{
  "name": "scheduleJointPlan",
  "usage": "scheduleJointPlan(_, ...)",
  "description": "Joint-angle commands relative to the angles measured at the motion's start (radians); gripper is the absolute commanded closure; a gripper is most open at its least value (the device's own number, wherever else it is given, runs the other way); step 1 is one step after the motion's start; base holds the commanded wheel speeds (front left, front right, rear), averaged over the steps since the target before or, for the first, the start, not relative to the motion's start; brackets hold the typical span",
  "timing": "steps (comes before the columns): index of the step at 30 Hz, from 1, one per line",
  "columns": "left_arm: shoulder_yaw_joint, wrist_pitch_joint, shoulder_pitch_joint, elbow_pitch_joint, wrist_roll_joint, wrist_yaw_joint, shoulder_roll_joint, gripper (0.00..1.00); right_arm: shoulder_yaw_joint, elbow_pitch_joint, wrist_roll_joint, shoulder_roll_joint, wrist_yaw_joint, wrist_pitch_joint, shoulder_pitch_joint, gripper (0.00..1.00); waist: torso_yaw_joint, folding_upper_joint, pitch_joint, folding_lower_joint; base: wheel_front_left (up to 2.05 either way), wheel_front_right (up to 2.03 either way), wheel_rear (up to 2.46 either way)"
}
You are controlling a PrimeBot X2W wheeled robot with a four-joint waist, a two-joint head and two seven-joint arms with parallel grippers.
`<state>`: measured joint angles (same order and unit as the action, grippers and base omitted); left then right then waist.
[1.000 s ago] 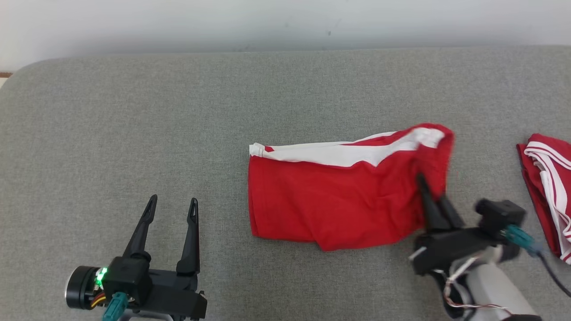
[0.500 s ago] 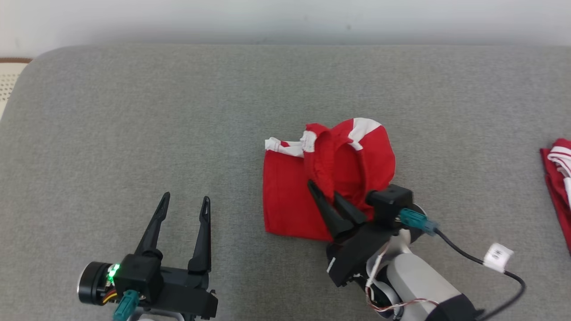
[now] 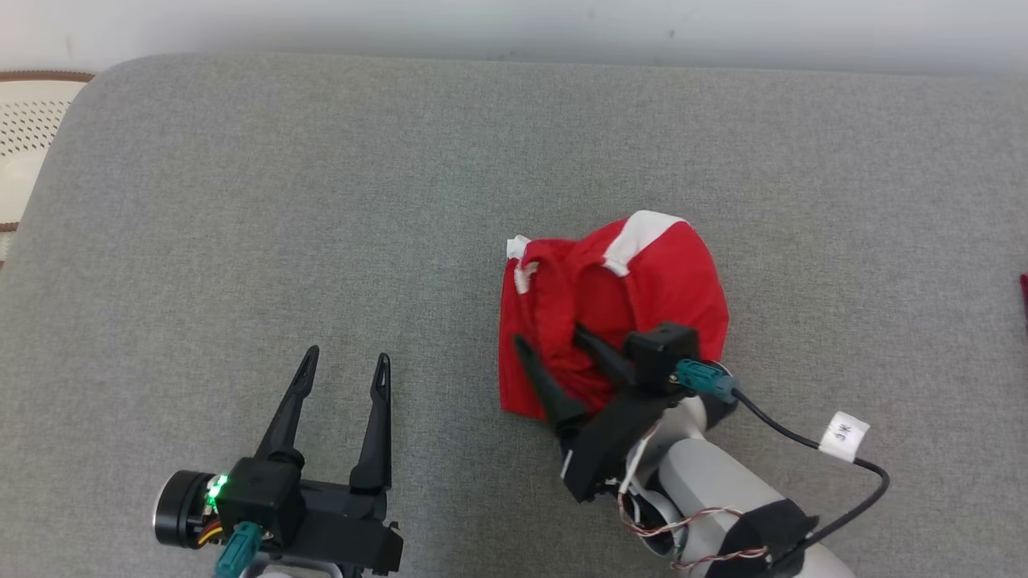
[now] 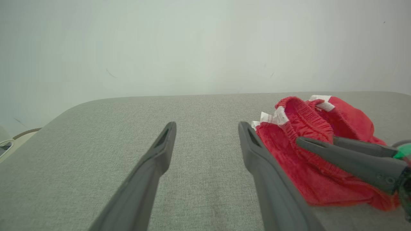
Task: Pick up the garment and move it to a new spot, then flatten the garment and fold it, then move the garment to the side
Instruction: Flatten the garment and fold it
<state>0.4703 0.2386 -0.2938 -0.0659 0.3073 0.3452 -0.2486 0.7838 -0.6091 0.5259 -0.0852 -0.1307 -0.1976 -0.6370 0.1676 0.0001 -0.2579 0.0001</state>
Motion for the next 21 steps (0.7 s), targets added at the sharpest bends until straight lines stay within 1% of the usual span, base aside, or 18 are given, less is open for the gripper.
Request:
scheduleJointPlan(1,-0.002,0.007,-0.008,0.005,0.000,-0.001,-0.007,0.00,0.020,-0.003,0.007,0.013,0.000,-0.017,-0.016,0.00,-0.003,-0.0001,-0.001,-0.0001,0.00,0.00,0.00)
scheduleJointPlan(7,-0.004,0.010,-0.007,0.006,0.001,0.001,-0.011,0.00,0.064,0.048,0.019,0.023,0.000,-0.041,-0.020,0.00,-0.017,-0.0001,0.002,-0.0001,0.00,0.00,0.00)
scheduleJointPlan(11,-0.004,0.007,-0.003,0.004,-0.003,0.007,-0.017,0.00,0.072,0.112,-0.003,0.006,0.000,-0.054,-0.008,0.00,-0.032,-0.0001,0.009,-0.0001,0.00,0.00,0.00)
scheduleJointPlan(18,-0.013,-0.006,0.005,-0.004,0.001,0.010,-0.038,0.00,0.033,0.264,-0.020,-0.037,0.000,-0.052,0.050,0.00,-0.062,-0.0001,0.029,-0.0001,0.00,0.00,0.00)
scheduleJointPlan(21,-0.013,-0.013,0.008,-0.009,-0.003,0.016,-0.045,0.00,-0.009,0.324,-0.043,-0.063,0.000,-0.049,0.076,0.00,-0.072,-0.0001,0.041,-0.0001,0.00,0.00,0.00)
